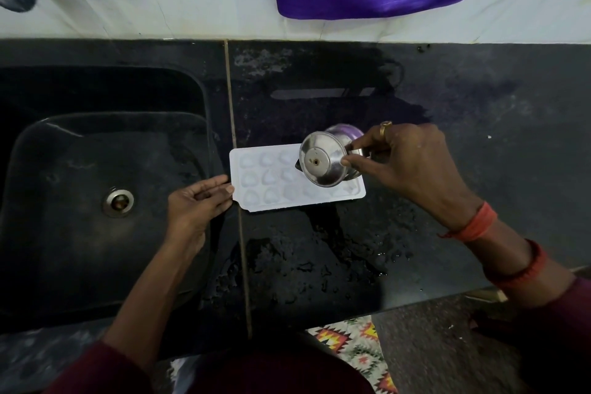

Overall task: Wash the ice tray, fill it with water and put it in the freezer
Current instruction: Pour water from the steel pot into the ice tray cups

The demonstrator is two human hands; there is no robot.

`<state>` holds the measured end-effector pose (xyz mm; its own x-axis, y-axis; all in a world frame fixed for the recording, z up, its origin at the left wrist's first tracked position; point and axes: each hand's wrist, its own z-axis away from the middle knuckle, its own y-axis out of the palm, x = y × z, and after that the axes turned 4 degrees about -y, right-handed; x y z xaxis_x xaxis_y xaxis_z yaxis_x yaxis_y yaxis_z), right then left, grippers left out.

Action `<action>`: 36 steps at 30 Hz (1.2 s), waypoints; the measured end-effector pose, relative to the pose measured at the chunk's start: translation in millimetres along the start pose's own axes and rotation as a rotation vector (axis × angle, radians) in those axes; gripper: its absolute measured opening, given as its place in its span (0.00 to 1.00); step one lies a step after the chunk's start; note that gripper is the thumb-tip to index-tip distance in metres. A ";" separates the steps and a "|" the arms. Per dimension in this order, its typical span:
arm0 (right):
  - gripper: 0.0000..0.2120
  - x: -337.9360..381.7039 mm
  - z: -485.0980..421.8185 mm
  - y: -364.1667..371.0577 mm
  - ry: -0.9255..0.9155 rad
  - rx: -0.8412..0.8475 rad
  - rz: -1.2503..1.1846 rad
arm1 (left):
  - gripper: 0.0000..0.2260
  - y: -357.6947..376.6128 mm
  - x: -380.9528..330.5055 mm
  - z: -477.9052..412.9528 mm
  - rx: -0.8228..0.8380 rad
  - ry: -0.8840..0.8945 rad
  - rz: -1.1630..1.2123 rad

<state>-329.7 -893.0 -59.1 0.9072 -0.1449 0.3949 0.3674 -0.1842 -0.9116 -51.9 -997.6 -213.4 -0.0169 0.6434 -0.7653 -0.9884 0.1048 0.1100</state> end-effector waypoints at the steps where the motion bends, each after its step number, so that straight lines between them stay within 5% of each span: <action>1: 0.13 0.1 -0.4 1.5 -0.002 -0.004 0.006 | 0.12 -0.6 0.1 -0.4 0.002 0.000 -0.001; 13: 0.12 -0.8 -6.5 6.8 -0.020 -0.003 0.066 | 0.11 -1.7 1.4 -1.0 0.008 -0.002 0.010; 21: 0.21 -2.7 -7.8 7.0 -0.034 0.003 0.025 | 0.11 -0.9 1.2 -1.4 -0.006 0.000 0.000; 36: 0.13 0.2 -11.2 7.2 -0.077 -0.019 0.058 | 0.10 -0.6 0.4 -0.4 -0.004 -0.004 0.010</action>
<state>-329.2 -905.3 -64.4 0.9402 -0.0808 0.3309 0.3105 -0.1961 -0.9301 -51.4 -997.7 -214.0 -0.0257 0.6478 -0.7614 -0.9888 0.0957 0.1147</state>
